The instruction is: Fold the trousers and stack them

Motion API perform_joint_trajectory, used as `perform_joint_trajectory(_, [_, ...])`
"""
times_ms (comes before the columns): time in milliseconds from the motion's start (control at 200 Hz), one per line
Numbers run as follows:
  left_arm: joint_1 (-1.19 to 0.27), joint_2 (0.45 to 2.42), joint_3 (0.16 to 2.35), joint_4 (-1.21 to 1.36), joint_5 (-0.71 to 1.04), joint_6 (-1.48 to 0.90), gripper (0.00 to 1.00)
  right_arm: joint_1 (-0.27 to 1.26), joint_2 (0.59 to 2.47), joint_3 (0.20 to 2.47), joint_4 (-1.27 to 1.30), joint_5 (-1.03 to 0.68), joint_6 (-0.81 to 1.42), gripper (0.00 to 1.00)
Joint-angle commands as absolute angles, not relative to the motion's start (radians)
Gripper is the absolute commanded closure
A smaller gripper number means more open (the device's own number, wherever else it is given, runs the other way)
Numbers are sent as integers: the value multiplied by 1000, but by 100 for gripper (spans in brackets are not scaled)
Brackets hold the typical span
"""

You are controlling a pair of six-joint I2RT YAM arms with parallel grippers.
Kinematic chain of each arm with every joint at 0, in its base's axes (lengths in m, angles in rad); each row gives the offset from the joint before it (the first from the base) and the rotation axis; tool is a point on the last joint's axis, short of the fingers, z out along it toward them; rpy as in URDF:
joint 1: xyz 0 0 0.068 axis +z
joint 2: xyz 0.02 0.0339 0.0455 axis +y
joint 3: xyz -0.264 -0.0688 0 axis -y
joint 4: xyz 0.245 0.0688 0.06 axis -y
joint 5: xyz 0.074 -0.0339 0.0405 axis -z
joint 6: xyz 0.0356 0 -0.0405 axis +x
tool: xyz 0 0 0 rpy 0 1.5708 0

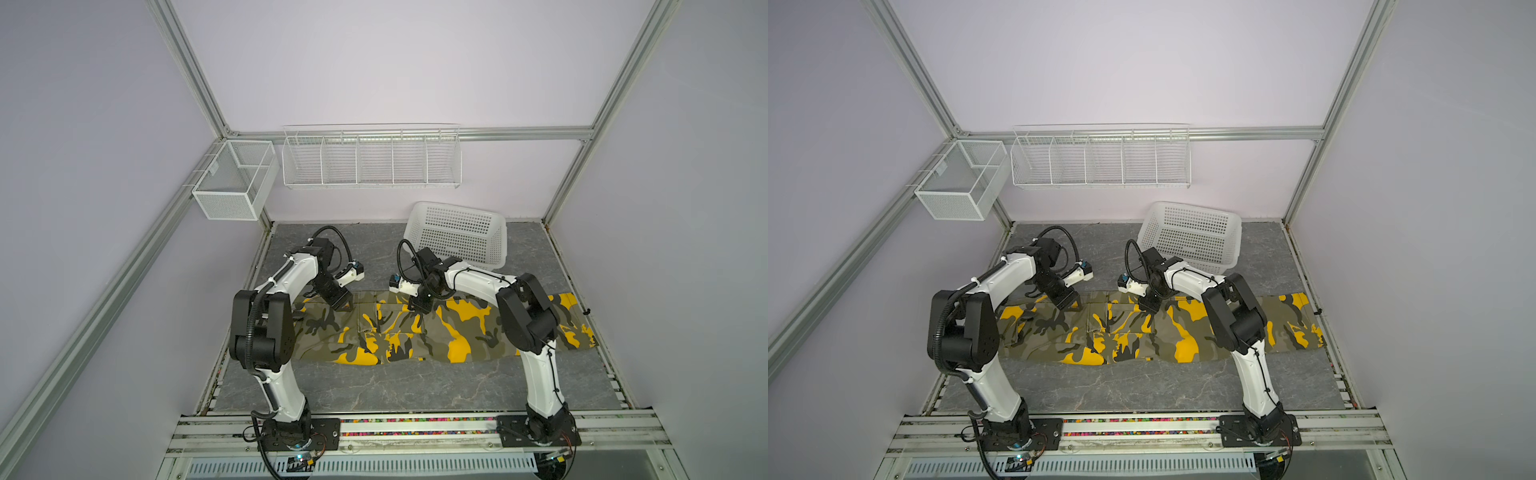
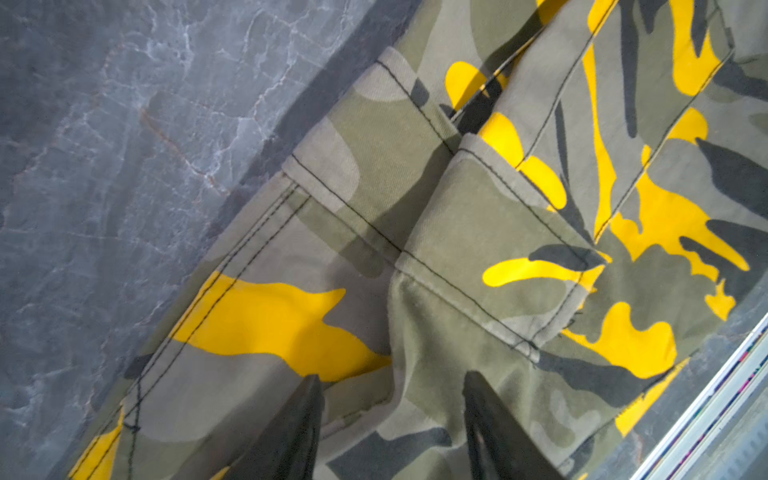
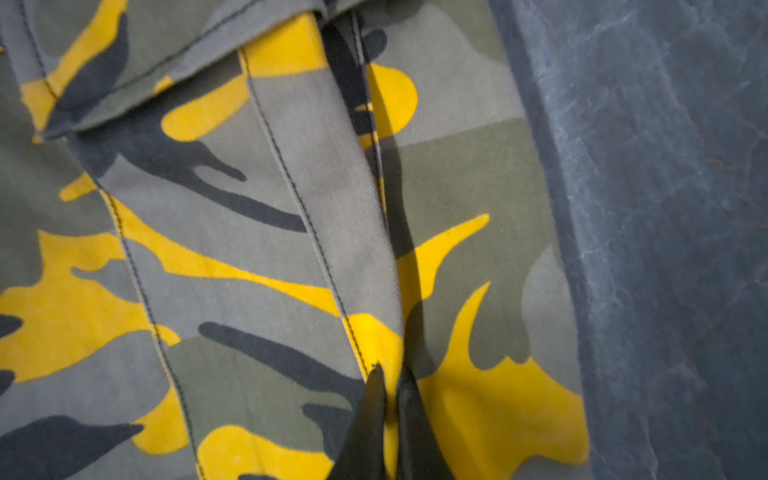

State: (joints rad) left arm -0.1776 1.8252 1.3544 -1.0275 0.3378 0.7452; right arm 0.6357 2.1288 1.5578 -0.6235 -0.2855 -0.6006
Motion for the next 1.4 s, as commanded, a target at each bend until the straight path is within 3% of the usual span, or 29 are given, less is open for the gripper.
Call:
perform_joint_trajectory(0, [-179,1821,1332,-1045,358,771,45,645,2080,1538,-649,-319,-598,91])
perform_joint_trajectory(160, [-184,1867,1335,-995,281,773,51,647,2074,1545,-657,-324,-594,91])
perform_joint_trajectory(300, [-188,1867,1345,-988,293,772,66,648,2062,1544,-662,-324,-592,92])
perform_joint_trajectory(410, [-189,1870,1327,-980,274,779,71,649,2054,1545,-667,-326,-593,92])
perform_joint_trajectory(615, [-189,1857,1373,-1032,280,770,100,650,2038,1555,-683,-325,-592,93])
perform_joint_trajectory(980, [-189,1735,1445,-1186,342,701,100,650,1959,1547,-717,-321,-595,93])
perform_joint_trajectory(1159, [-189,1726,1464,-1200,361,678,100,649,1944,1527,-721,-329,-592,83])
perform_joint_trajectory(1394, [-196,1748,1475,-1156,393,674,100,652,2013,1529,-685,-360,-587,81])
